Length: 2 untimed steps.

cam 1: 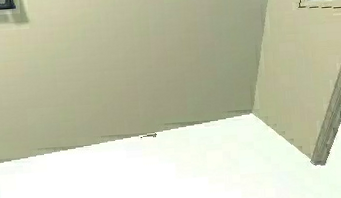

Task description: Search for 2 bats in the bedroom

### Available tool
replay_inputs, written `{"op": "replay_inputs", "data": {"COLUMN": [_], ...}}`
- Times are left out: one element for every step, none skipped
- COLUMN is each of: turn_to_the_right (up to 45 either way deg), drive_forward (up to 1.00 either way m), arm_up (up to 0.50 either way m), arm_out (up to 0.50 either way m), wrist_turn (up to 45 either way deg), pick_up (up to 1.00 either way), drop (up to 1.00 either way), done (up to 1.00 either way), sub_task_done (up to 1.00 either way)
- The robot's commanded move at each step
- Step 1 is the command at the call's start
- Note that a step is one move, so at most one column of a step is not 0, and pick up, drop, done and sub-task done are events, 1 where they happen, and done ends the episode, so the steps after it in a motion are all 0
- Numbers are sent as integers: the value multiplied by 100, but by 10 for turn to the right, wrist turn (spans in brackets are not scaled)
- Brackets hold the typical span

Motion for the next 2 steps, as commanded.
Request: {"op": "replay_inputs", "data": {"turn_to_the_right": [0,120], "drive_forward": [50,0], "arm_up": [0,0], "arm_out": [0,0], "wrist_turn": [0,0], "pick_up": [0,0], "drop": [0,0], "done": [0,0], "sub_task_done": [0,0]}}
